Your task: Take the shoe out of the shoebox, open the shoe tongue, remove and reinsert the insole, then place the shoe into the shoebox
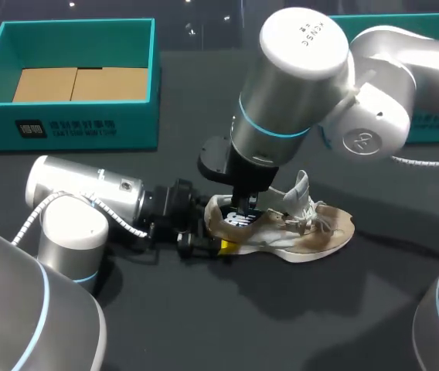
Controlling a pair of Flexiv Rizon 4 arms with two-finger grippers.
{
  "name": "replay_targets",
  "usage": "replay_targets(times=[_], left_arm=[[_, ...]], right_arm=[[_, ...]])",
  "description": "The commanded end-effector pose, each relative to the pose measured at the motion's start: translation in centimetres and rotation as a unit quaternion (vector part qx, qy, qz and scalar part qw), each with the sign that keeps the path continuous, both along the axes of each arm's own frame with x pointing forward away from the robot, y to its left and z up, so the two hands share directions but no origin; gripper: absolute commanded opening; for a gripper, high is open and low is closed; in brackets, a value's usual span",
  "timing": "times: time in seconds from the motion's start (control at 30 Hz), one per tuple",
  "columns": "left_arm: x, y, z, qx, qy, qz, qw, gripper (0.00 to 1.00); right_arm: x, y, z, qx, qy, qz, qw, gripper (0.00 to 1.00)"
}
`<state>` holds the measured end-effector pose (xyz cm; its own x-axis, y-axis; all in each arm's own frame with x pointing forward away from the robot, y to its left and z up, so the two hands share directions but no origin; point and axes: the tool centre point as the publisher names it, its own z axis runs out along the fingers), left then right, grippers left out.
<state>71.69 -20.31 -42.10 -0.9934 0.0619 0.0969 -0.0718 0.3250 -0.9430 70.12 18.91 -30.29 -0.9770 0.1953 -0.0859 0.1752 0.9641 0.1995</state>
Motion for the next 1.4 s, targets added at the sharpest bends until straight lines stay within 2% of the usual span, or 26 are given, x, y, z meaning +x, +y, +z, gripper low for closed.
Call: replay_targets(times=[0.03,0.4,0.57,0.9,1.23,1.33,1.4], left_arm=[[-0.2,0.2,-0.3,0.001,0.000,0.000,1.000,0.00],[-0.2,0.2,-0.3,0.001,0.000,0.000,1.000,0.00],[-0.2,0.2,-0.3,0.001,0.000,0.000,1.000,0.00],[-0.2,0.2,-0.3,0.001,0.000,0.000,1.000,0.00],[-0.2,0.2,-0.3,0.001,0.000,0.000,1.000,0.00],[-0.2,0.2,-0.3,0.001,0.000,0.000,1.000,0.00],[-0.2,0.2,-0.3,0.001,0.000,0.000,1.000,0.00]], right_arm=[[0.6,0.2,-1.5,-0.001,-0.004,0.015,1.000,0.00],[2.4,-0.1,-4.5,-0.011,-0.017,0.035,0.999,0.00],[2.5,-0.6,-5.5,-0.012,-0.015,0.037,0.999,0.00],[2.7,-4.2,-7.4,-0.014,-0.009,-0.009,1.000,0.00],[2.9,-6.3,-7.4,-0.021,-0.021,-0.040,0.999,0.00],[3.2,-6.5,-7.7,-0.020,-0.021,-0.045,0.999,0.34],[3.5,-6.5,-7.8,-0.020,-0.020,-0.045,0.999,0.38]])
